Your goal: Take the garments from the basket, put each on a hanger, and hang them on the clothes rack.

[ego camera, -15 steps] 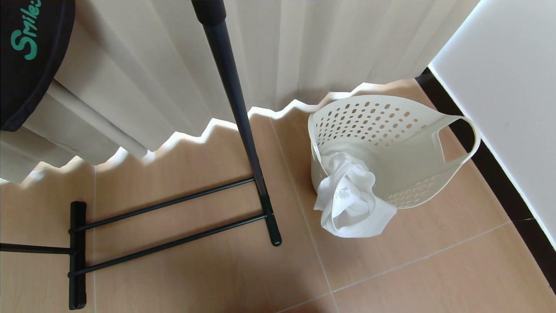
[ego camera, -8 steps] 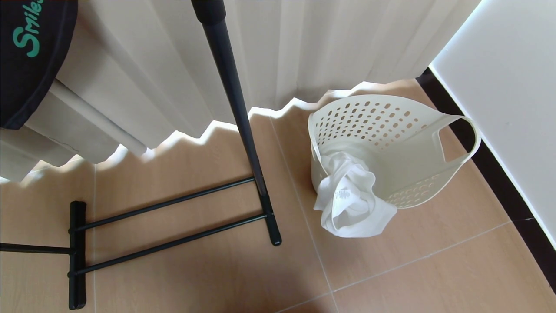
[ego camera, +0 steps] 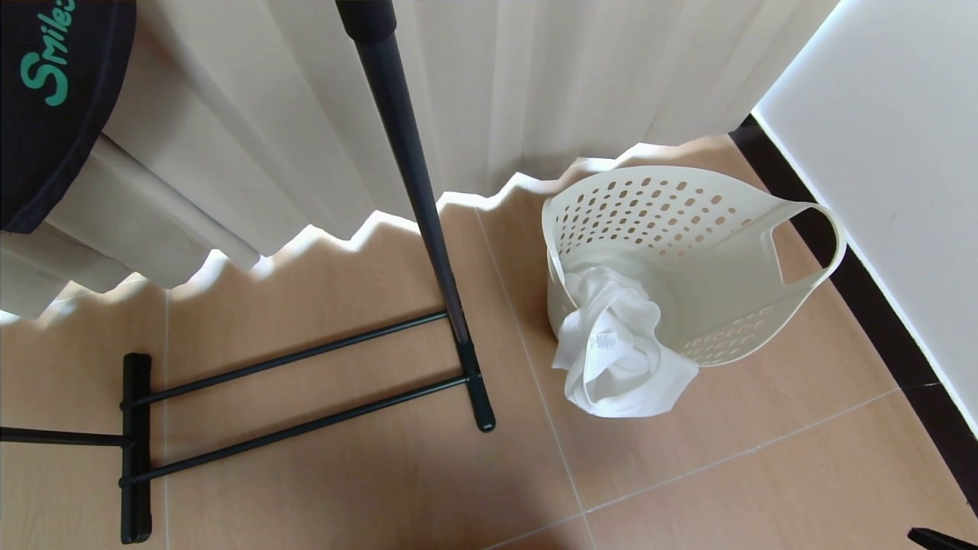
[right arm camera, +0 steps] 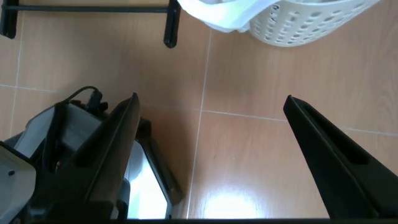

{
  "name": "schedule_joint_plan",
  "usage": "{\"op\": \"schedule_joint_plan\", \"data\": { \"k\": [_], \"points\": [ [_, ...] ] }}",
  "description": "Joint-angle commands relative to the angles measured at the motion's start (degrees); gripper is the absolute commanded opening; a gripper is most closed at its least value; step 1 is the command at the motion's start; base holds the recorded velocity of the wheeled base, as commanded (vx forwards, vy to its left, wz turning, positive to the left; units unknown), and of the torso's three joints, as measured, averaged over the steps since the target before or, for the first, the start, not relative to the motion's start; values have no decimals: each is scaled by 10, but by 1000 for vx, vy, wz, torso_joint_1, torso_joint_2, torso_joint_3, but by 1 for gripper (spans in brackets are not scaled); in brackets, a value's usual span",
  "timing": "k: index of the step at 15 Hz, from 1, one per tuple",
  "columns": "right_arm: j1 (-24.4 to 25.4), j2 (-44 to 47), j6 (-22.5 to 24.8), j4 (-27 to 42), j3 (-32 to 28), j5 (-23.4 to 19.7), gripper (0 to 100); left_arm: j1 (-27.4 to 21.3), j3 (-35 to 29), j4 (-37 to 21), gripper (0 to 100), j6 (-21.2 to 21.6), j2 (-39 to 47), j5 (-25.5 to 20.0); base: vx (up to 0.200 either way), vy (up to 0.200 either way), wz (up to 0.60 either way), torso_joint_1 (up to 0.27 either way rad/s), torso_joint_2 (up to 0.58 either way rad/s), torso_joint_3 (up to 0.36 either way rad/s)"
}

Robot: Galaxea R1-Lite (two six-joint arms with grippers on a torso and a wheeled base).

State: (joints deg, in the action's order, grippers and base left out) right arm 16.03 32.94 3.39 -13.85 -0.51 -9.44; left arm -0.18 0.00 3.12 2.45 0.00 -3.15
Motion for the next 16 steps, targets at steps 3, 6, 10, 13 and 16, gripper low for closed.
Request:
{"op": "schedule_joint_plan", "data": {
  "k": [3,6,10,13,16],
  "points": [
    [22,298,50,-201,-15,-1,100,0,0,0,100,0,0,1,0,0,0,0,0,0],
    [22,467,130,-285,-83,2,100,0,0,0,100,-1,0,1,0,0,0,0,0,0],
    [18,617,196,-298,-242,21,100,0,0,0,100,-1,0,1,0,0,0,0,0,0],
    [2,697,251,-298,-353,50,100,1,0,0,100,-2,0,2,0,0,0,0,0,0],
    [-3,753,304,-299,-428,92,100,0,0,0,100,-3,0,2,0,0,0,0,0,0]
  ]
}}
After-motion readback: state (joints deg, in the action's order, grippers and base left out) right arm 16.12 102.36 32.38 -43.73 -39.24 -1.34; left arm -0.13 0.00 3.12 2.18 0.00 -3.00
